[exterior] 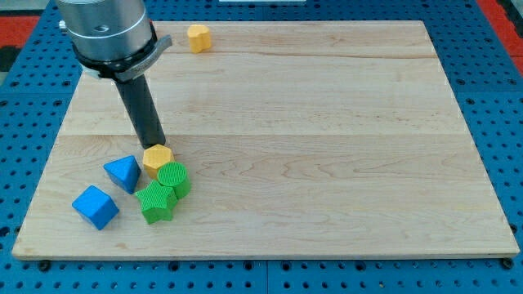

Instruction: Move your arm above the yellow heart

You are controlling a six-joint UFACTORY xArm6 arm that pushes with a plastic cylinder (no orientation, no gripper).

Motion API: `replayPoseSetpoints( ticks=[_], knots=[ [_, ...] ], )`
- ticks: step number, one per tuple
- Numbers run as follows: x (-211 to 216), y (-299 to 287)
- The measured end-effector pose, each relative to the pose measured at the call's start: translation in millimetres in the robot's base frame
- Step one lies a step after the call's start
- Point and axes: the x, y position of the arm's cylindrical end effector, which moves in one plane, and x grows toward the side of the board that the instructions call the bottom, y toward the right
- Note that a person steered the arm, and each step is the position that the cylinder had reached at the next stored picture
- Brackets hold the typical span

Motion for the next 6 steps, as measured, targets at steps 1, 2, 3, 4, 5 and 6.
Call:
replayPoseSetpoints(
  ticks=[1, 2, 3, 4, 5, 6],
  knots=[
    [-61, 46],
    [-158, 102],
    [-241, 141],
    [-261, 121],
    [-261, 19],
    [-261, -65]
  ],
)
